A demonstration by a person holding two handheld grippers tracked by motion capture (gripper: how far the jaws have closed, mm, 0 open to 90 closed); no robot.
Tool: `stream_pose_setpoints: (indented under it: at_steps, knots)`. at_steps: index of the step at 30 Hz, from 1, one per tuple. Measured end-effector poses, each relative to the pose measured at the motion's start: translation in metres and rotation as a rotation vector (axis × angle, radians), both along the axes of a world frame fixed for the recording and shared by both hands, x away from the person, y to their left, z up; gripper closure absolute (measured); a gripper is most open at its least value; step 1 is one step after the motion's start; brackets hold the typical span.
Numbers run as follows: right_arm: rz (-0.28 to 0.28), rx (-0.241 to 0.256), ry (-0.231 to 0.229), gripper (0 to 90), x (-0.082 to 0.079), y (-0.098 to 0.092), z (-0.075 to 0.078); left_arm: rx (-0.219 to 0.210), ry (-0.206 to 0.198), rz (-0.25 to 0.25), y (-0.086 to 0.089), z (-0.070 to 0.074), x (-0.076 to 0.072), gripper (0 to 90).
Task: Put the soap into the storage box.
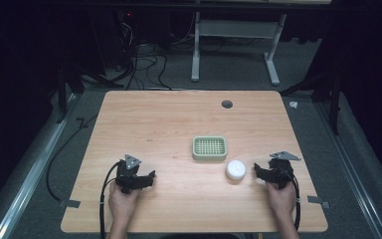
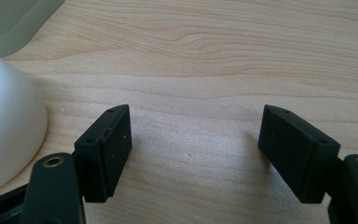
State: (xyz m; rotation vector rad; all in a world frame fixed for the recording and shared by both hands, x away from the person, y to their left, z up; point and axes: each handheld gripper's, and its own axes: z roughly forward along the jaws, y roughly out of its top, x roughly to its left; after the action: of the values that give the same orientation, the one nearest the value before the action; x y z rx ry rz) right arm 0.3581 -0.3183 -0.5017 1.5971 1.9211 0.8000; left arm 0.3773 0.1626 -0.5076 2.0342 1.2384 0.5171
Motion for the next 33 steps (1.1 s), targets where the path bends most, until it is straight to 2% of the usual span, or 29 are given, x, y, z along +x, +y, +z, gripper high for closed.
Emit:
stream_pose_setpoints:
  at_steps: [17, 33]
  knots:
    - [0.010, 0.002, 0.003, 26.4, 0.0000, -0.0001, 0.0003, -0.002, 0.001, 0.002, -0.0001, 0.0000, -0.0001, 17.9]
    - [0.043, 0.002, 0.010, 20.4, 0.0015, 0.0004, -0.0002, -0.001, 0.002, 0.001, -0.0001, 0.0001, -0.0001, 17.8]
